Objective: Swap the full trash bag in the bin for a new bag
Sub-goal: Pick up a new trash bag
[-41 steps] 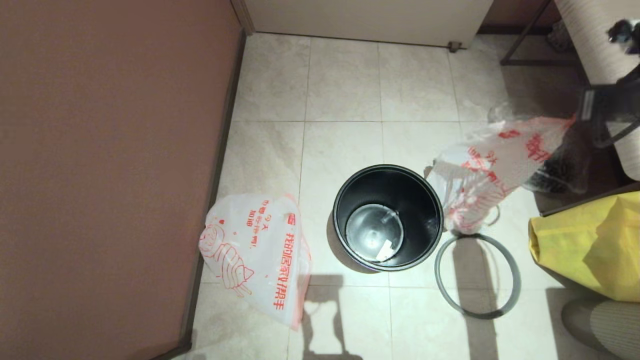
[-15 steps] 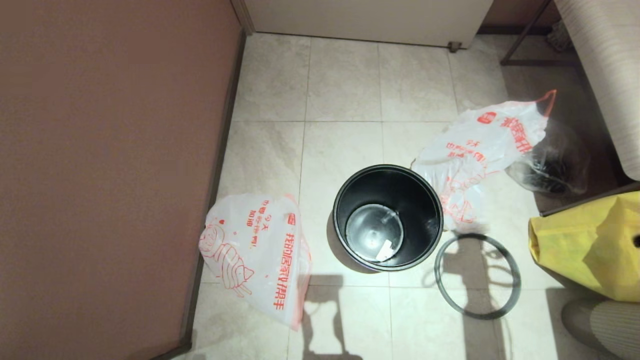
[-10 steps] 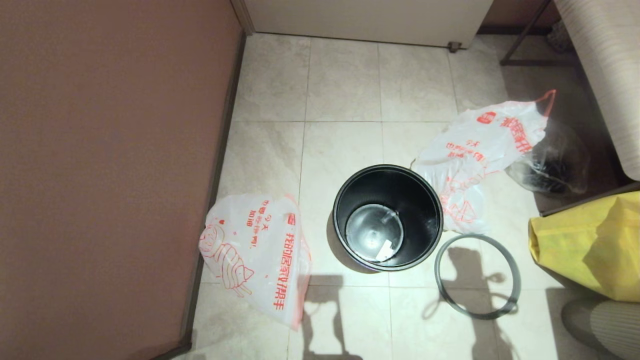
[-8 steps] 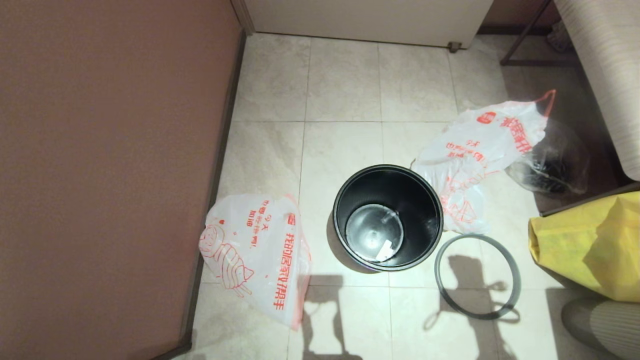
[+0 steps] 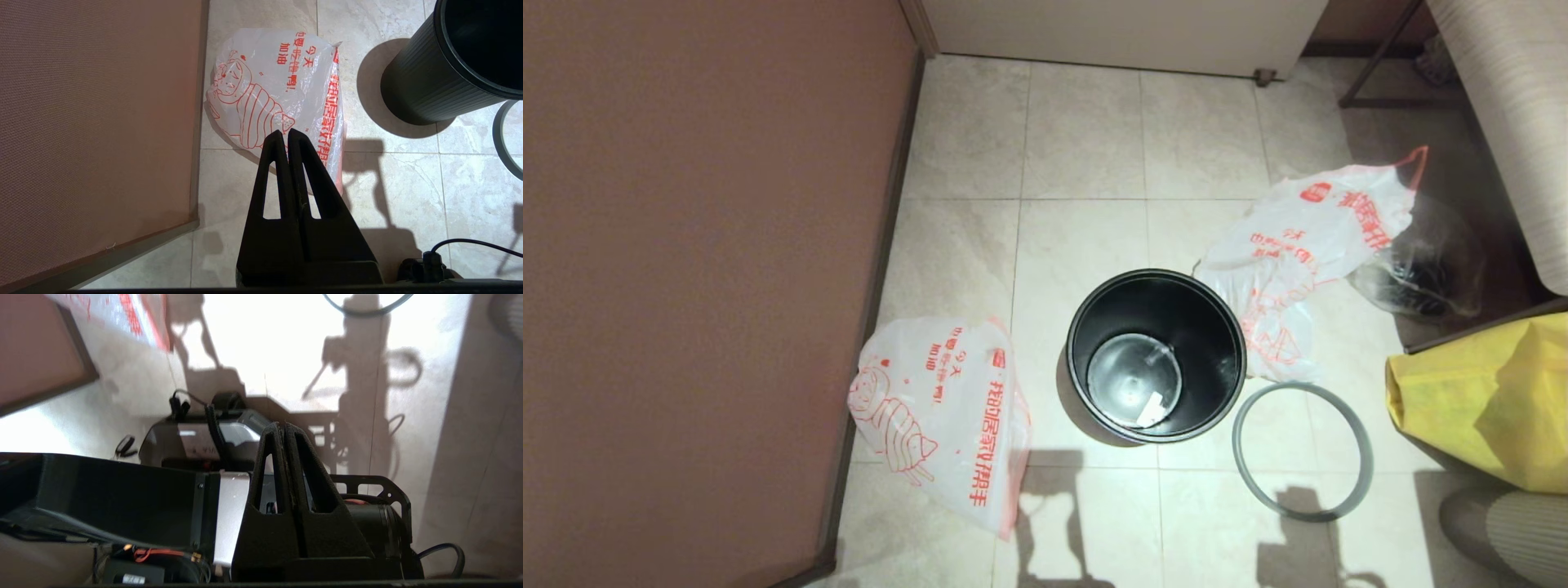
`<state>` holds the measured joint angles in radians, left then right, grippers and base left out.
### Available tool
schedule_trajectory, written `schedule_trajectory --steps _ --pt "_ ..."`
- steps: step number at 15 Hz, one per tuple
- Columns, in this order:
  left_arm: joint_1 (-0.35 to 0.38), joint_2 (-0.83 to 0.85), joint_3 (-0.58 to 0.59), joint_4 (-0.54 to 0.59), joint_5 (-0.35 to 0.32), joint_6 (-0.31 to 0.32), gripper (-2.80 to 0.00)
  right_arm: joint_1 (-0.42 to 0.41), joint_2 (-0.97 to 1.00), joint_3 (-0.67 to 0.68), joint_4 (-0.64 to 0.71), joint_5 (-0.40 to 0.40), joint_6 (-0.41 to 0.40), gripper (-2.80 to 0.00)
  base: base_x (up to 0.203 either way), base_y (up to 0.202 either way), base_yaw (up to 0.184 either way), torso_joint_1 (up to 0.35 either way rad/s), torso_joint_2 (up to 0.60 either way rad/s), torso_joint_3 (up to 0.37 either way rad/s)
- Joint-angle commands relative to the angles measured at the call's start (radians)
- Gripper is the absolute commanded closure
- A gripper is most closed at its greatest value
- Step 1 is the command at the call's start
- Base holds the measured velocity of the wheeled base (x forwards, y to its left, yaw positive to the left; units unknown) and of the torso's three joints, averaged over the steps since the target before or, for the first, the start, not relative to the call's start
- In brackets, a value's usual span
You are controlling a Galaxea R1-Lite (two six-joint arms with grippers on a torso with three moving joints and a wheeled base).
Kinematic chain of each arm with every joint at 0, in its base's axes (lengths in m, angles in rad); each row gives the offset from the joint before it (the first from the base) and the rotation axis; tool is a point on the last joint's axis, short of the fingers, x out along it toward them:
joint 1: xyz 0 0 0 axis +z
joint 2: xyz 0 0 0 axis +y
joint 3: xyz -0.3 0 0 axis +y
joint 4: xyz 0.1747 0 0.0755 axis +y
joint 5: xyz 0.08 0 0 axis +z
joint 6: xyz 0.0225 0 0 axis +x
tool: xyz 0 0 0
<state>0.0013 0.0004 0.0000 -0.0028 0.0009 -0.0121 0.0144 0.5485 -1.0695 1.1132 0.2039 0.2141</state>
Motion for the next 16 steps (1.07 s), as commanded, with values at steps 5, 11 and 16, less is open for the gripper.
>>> schedule_trajectory --steps 5,11,16 --pt "0.0 0.0 0.0 0.0 0.001 0.0 0.0 -0.099 -0.262 0.18 -0.033 -0.011 -0.057 0.0 0.0 0.0 0.0 0.0 0.0 0.0" --pt "0.0 0.0 0.0 0.0 0.001 0.0 0.0 -0.073 -0.274 0.376 -0.133 -0.035 -0.108 0.0 0.0 0.0 0.0 0.0 0.0 0.0" --pt "0.0 0.0 0.0 0.0 0.001 0.0 0.0 -0.019 -0.366 0.516 -0.233 -0.064 -0.183 0.0 0.0 0.0 0.0 0.0 0.0 0.0"
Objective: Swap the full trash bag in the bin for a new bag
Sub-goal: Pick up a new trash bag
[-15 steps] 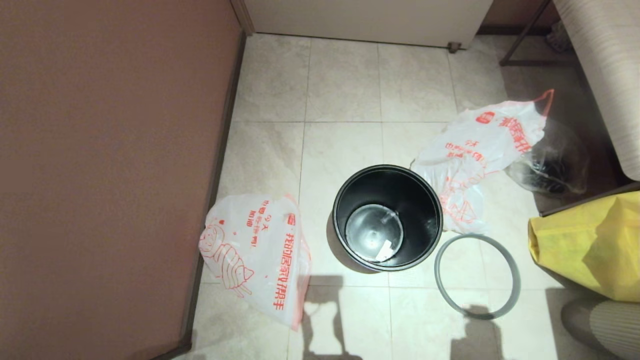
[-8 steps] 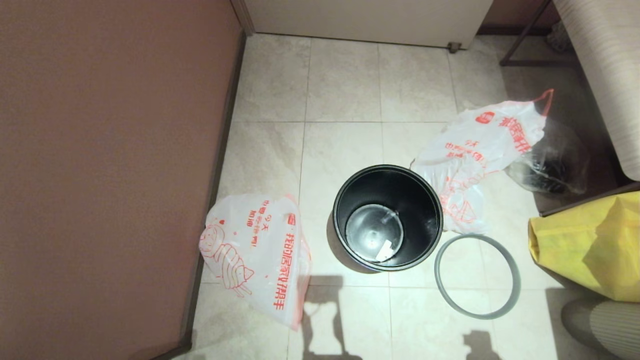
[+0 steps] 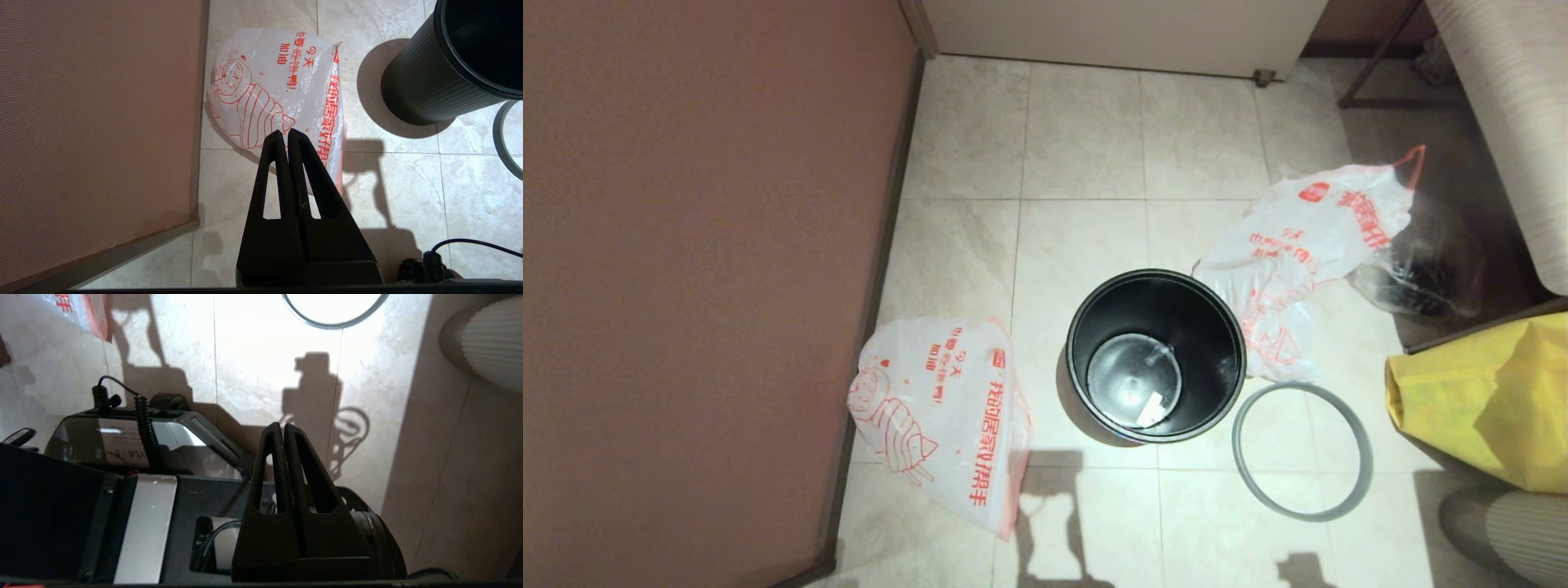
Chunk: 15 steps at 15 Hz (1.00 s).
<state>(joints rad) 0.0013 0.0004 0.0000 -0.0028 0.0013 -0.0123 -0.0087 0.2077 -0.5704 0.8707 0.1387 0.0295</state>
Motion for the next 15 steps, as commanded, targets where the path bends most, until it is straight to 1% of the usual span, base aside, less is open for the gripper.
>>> schedule_trajectory --steps 1,2,4,5,7,8,9,10,15 --pt "0.0 0.0 0.0 0.0 0.0 0.0 0.0 0.004 -0.081 0.058 -0.05 -0.002 -0.006 0.0 0.0 0.0 0.0 0.0 0.0 0.0" --pt "0.0 0.0 0.0 0.0 0.0 0.0 0.0 0.004 -0.134 0.136 -0.154 -0.011 -0.015 0.0 0.0 0.0 0.0 0.0 0.0 0.0" --pt "0.0 0.0 0.0 0.0 0.0 0.0 0.0 0.004 -0.183 0.32 -0.424 -0.07 -0.051 0.0 0.0 0.0 0.0 0.0 0.0 0.0" --pt "0.0 0.0 0.0 0.0 0.0 0.0 0.0 0.004 -0.194 0.388 -0.541 -0.096 -0.064 0.0 0.0 0.0 0.0 0.0 0.0 0.0" --pt "0.0 0.0 0.0 0.0 0.0 0.0 0.0 0.004 -0.204 0.518 -0.758 -0.121 -0.079 0.0 0.0 0.0 0.0 0.0 0.0 0.0" --pt "0.0 0.0 0.0 0.0 0.0 0.0 0.0 0.004 -0.205 0.547 -0.842 -0.125 -0.078 0.0 0.0 0.0 0.0 0.0 0.0 0.0" --pt "0.0 0.001 0.0 0.0 0.0 0.0 0.0 0.004 -0.206 0.561 -0.868 -0.13 -0.065 0.0 0.0 0.0 0.0 0.0 0.0 0.0" --pt "0.0 0.0 0.0 0.0 0.0 0.0 0.0 0.005 -0.206 0.56 -0.866 -0.132 -0.043 0.0 0.0 0.0 0.0 0.0 0.0 0.0" --pt "0.0 0.0 0.0 0.0 0.0 0.0 0.0 0.006 -0.207 0.56 -0.868 -0.133 -0.039 0.0 0.0 0.0 0.0 0.0 0.0 0.0"
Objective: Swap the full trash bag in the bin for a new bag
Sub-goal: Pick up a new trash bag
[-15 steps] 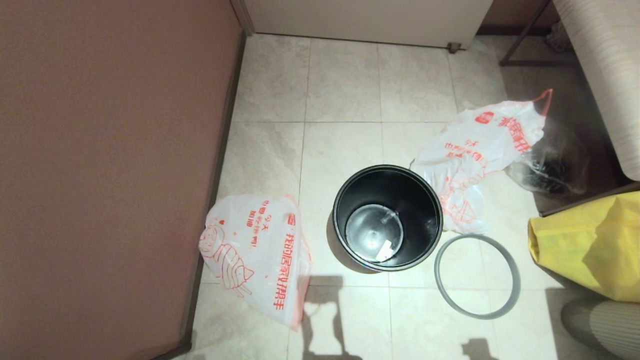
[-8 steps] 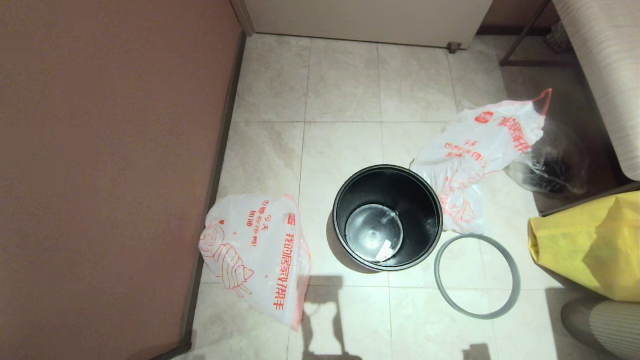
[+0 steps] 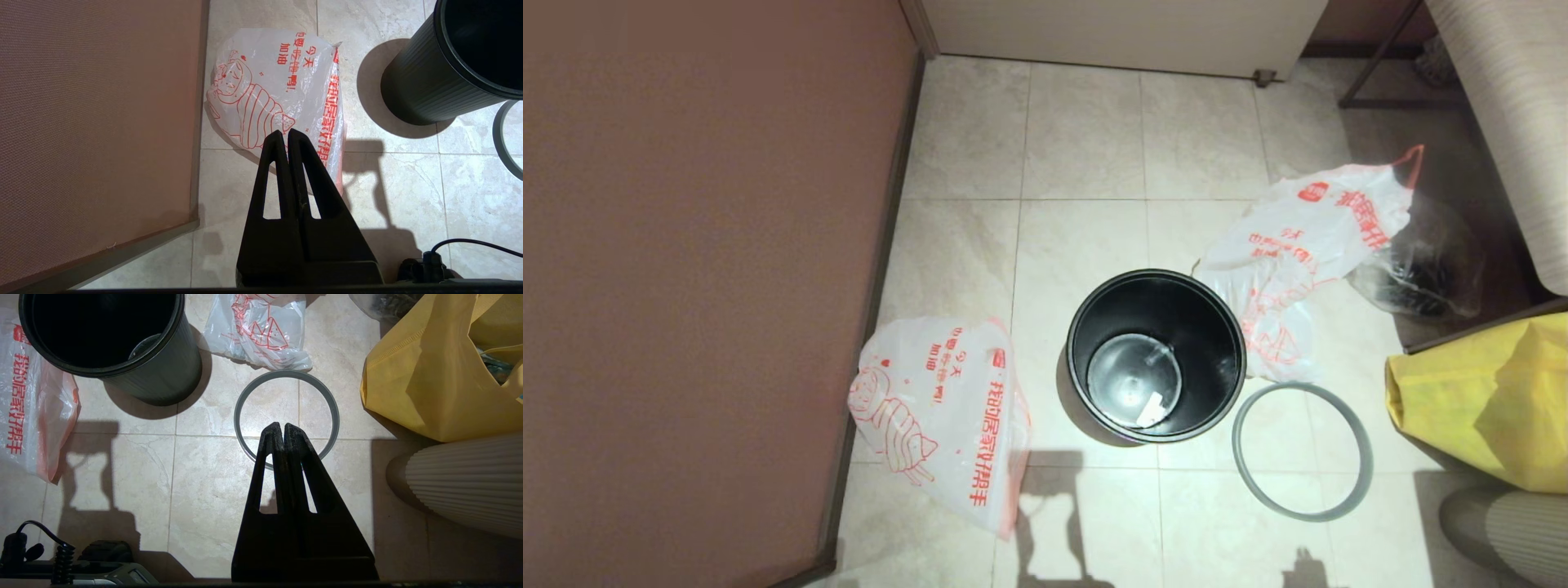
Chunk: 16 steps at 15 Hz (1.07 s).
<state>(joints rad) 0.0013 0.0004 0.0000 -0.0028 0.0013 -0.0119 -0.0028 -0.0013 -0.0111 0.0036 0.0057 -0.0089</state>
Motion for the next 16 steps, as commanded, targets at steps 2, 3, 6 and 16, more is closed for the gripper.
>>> schedule_trajectory --steps 2,3,6,16 --pt "0.0 0.001 0.0 0.0 -0.001 0.006 0.0 0.0 0.003 0.0 -0.001 0.0 0.0 0.0 0.0 0.0 0.0 0.0 0.0 0.0" --pt "-0.001 0.001 0.0 0.001 -0.002 0.018 0.0 0.0 0.003 0.0 0.001 0.0 0.0 0.0 0.0 0.0 0.0 0.0 0.0 0.0" --pt "0.0 0.0 0.0 0.0 -0.001 0.01 0.0 0.0 0.003 0.0 -0.001 0.0 0.0 0.0 0.0 0.0 0.0 0.0 0.0 0.0" --pt "0.001 0.168 -0.145 -0.005 0.005 0.04 0.0 0.0 0.003 0.0 -0.001 0.0 0.0 0.0 0.0 0.0 0.0 0.0 0.0 0.0"
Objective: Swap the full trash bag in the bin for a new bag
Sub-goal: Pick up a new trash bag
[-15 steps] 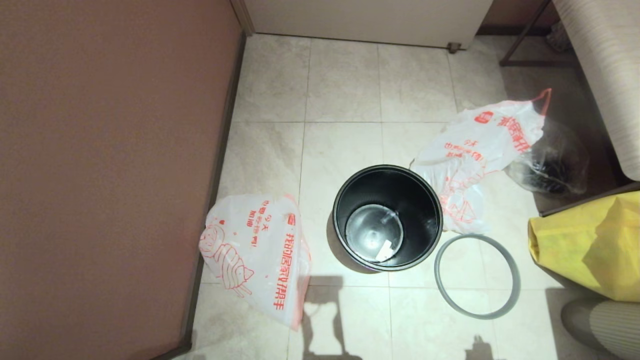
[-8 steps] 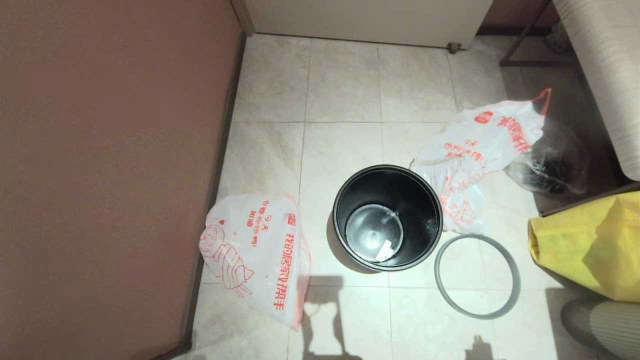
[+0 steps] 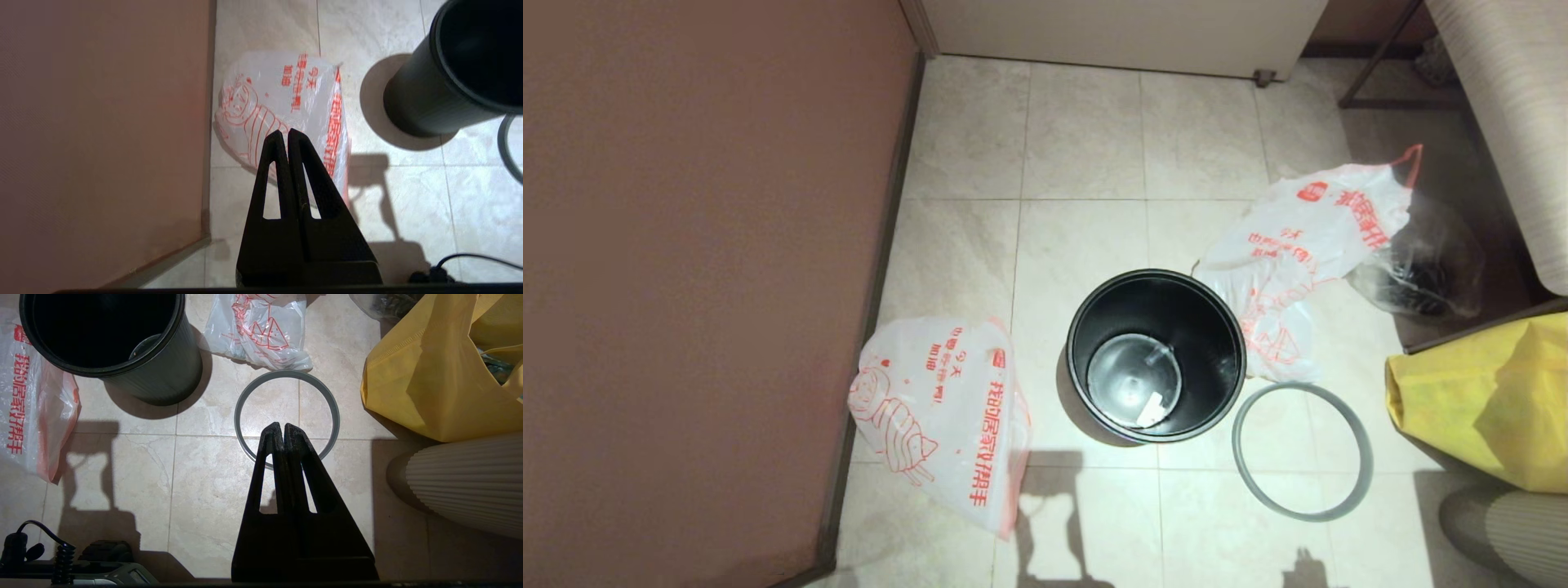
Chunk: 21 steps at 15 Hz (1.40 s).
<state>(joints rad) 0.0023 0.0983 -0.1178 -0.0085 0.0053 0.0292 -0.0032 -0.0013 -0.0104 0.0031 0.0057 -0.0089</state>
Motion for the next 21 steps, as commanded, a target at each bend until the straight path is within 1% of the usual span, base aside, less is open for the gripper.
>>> schedule_trajectory --steps 1,3,5,6,7,8,9,10,11,12,14,17,19,20,21 --pt "0.001 0.153 -0.074 -0.001 0.004 0.004 0.0 0.0 0.003 0.0 0.0 0.0 0.0 0.0 0.0 0.0 0.0 0.0 0.0 0.0" --pt "0.021 0.342 -0.158 -0.026 0.034 0.053 0.0 0.0 0.003 0.0 0.0 0.0 0.0 0.0 0.0 0.0 0.0 0.0 0.0 0.0" --pt "0.06 0.601 -0.237 -0.114 0.095 0.099 0.0 0.0 0.003 0.0 0.0 0.0 0.0 0.0 0.0 0.0 0.0 0.0 0.0 0.0" --pt "0.07 0.732 -0.268 -0.178 0.146 0.132 0.0 0.0 0.003 0.0 0.0 0.0 0.0 0.0 0.0 0.0 0.0 0.0 0.0 0.0" --pt "0.06 0.851 -0.291 -0.258 0.213 0.172 0.0 0.0 0.001 0.0 0.0 0.0 0.0 0.0 0.0 0.0 0.0 0.0 0.0 0.0" --pt "0.022 0.952 -0.302 -0.342 0.305 0.205 0.0 0.0 0.003 0.0 0.0 0.0 0.0 0.0 0.0 0.0 0.0 0.0 0.0 0.0" --pt "-0.045 1.015 -0.306 -0.402 0.39 0.224 0.0 0.0 0.003 0.0 0.0 0.0 0.0 0.0 0.0 0.0 0.0 0.0 0.0 0.0" --pt "-0.147 1.095 -0.311 -0.464 0.489 0.241 0.0 0.0 0.003 0.0 0.0 0.0 0.0 0.0 0.0 0.0 0.0 0.0 0.0 0.0" --pt "-0.214 1.205 -0.321 -0.519 0.562 0.253 0.0 0.0 0.003 0.0 0.0 0.0 0.0 0.0 0.0 0.0 0.0 0.0 0.0 0.0" --pt "-0.243 1.321 -0.337 -0.573 0.615 0.262 0.0 0.0 0.003 0.0 0.0 0.0 0.0 0.0 0.0 0.0 0.0 0.0 0.0 0.0" --pt "-0.258 1.553 -0.385 -0.668 0.678 0.272 0.0 0.0 0.003 0.0 0.0 0.0 0.0 0.0 0.0 0.0 0.0 0.0 0.0 0.0" --pt "-0.262 1.865 -0.497 -0.772 0.729 0.281 0.0 0.0 0.003 0.0 0.0 0.0 0.0 0.0 0.0 0.0 0.0 0.0 0.0 0.0" --pt "-0.253 2.04 -0.607 -0.793 0.743 0.281 0.0 0.0 0.003 0.0 0.0 0.0 0.0 0.0 0.0 0.0 0.0 0.0 0.0 0.0" --pt "-0.244 2.13 -0.684 -0.787 0.747 0.278 0.0 0.0 0.003 0.0 0.0 0.0 0.0 0.0 0.0 0.0 0.0 0.0 0.0 0.0" --pt "-0.234 2.185 -0.769 -0.763 0.749 0.27 0.0 0.0 0.003 0.0 0.0 0.0 0.0 0.0 0.0 0.0 0.0 0.0 0.0 0.0"
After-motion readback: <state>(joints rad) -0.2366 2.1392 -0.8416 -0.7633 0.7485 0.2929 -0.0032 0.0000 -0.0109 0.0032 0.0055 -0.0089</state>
